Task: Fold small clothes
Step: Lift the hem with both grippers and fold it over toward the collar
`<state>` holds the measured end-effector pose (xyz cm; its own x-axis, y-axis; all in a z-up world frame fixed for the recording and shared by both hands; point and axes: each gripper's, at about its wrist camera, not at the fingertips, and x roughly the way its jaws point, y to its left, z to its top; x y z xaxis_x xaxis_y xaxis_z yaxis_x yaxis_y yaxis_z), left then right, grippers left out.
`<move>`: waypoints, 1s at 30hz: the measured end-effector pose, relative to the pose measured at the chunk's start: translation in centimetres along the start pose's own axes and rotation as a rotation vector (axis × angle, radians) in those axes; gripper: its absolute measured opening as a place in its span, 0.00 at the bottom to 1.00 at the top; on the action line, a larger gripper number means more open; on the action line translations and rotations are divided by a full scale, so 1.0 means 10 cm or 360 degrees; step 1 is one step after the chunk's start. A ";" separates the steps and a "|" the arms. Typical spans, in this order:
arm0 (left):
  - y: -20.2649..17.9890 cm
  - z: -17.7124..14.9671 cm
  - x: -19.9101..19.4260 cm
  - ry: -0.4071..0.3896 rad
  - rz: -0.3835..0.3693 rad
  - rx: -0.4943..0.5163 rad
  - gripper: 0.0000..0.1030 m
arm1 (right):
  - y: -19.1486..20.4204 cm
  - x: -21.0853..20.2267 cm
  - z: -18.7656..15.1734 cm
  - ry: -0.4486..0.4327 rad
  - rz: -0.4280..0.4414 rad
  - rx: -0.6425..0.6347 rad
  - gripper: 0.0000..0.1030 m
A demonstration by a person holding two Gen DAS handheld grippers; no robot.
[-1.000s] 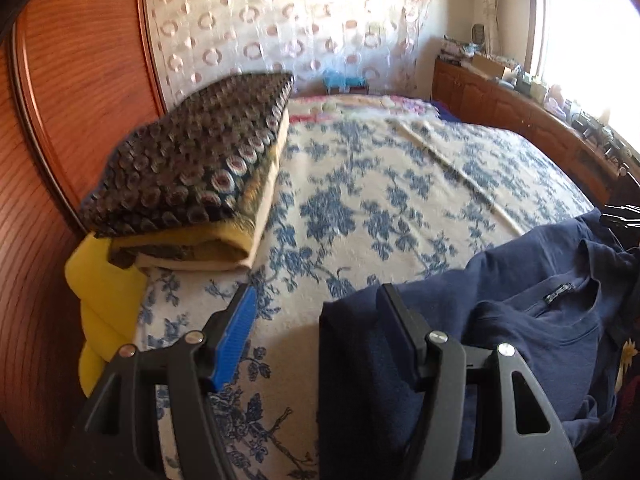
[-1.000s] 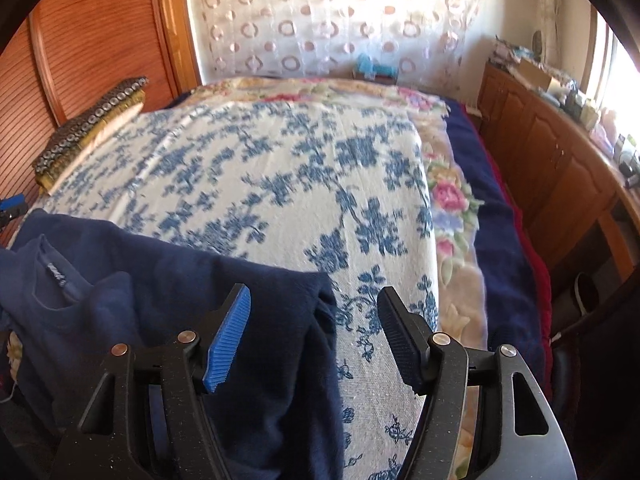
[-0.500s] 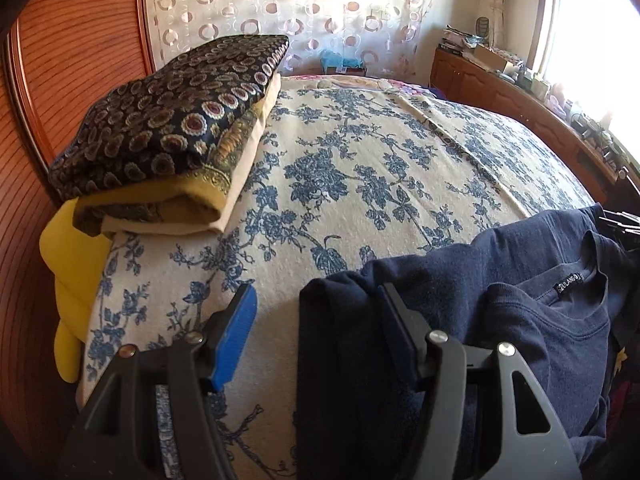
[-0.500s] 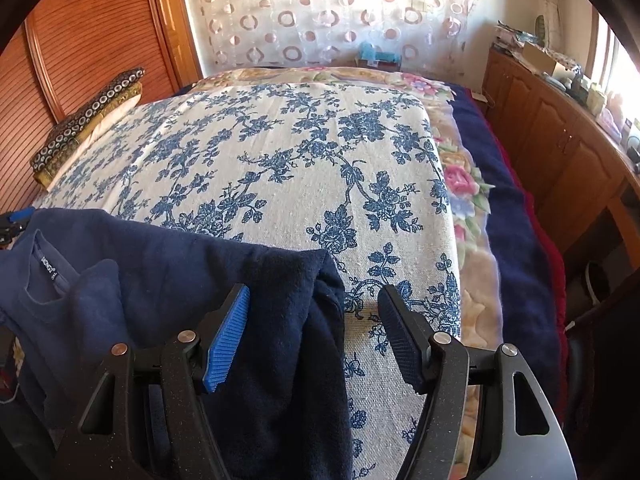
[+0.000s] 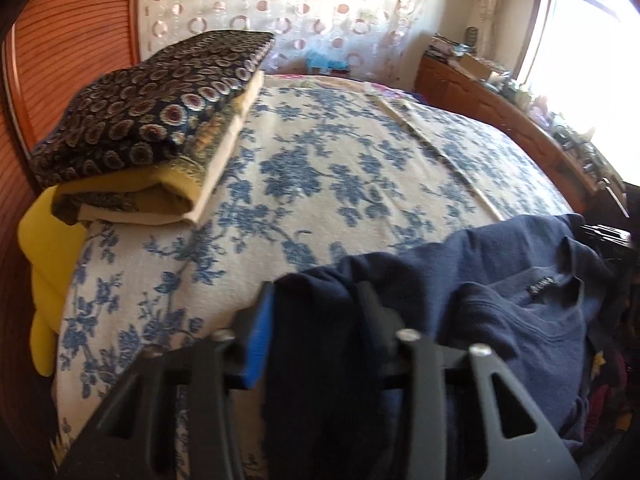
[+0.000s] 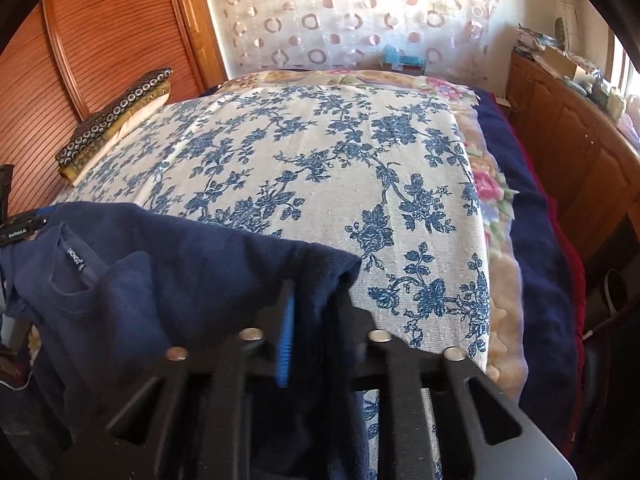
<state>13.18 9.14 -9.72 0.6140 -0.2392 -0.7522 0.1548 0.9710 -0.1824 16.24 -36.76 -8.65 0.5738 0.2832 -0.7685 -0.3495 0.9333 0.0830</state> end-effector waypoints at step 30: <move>-0.75 0.31 -3.06 -0.1032 -0.0129 0.0164 0.02 | 1.14 -3.08 0.44 -0.0923 -0.0200 -0.0403 0.06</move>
<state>-4.32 9.16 16.63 0.9339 -0.2967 -0.1993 0.2734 0.9522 -0.1366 -2.13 -33.91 18.81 0.9041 0.3147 -0.2890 -0.3768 0.9061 -0.1920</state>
